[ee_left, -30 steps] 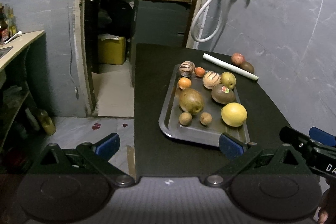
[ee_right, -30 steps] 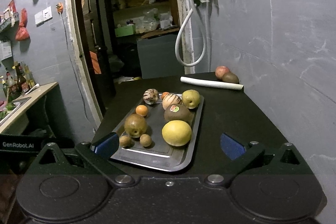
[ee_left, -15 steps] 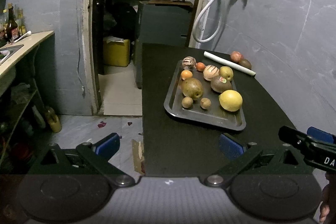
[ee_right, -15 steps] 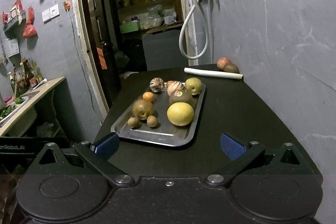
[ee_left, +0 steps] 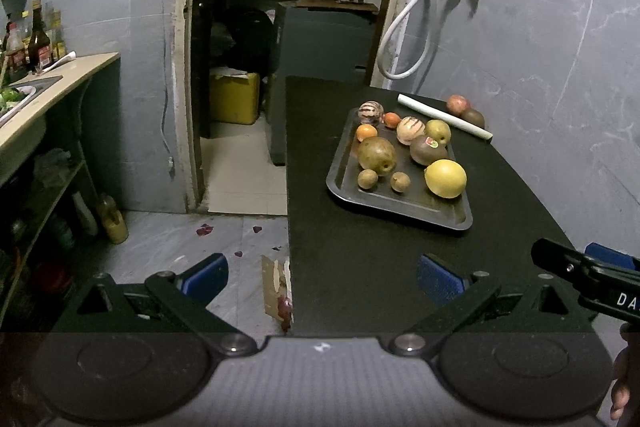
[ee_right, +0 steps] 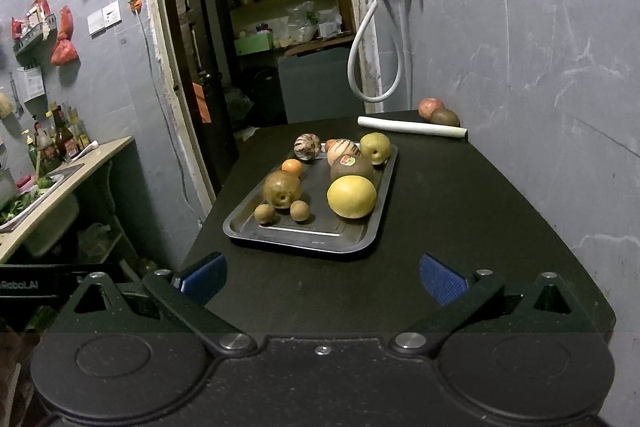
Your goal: Organize fruits
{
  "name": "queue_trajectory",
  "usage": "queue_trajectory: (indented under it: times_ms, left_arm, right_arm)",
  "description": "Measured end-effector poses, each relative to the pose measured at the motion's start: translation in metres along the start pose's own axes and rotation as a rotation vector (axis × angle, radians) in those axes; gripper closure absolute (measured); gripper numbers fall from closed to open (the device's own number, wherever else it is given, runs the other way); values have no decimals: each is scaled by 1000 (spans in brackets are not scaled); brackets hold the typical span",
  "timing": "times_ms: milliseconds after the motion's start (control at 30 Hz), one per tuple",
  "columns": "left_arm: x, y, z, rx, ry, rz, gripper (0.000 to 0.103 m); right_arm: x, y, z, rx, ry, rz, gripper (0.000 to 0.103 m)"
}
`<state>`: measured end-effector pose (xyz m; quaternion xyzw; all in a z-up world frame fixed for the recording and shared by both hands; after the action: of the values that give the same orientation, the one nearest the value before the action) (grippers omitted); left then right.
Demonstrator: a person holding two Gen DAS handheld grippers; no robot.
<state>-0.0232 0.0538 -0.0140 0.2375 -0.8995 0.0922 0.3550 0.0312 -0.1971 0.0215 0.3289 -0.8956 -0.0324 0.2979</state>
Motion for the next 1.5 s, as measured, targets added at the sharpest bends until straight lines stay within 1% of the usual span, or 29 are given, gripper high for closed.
queue_trajectory:
  times_ms: [1367,1500]
  left_arm:
    - [4,5,-5,-4,-9,-6,1]
    - [4,4,-5,-9,-10,-20,1]
  right_arm:
    - [2,4,1,-13,3,-4,1]
    - [2,4,1,-13,4,-5,1]
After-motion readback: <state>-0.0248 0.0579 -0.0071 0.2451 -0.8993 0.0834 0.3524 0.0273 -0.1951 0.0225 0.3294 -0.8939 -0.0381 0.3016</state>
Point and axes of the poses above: each gripper's, at about its wrist camera, not at the fingertips, and x roughly against the way its jaws point, y to its left, z to its underside, the point moved 5 cm from there along -x, roughly the way its jaws point, and after that the axes turned 15 degrees about -z, right-handed, at the moved point
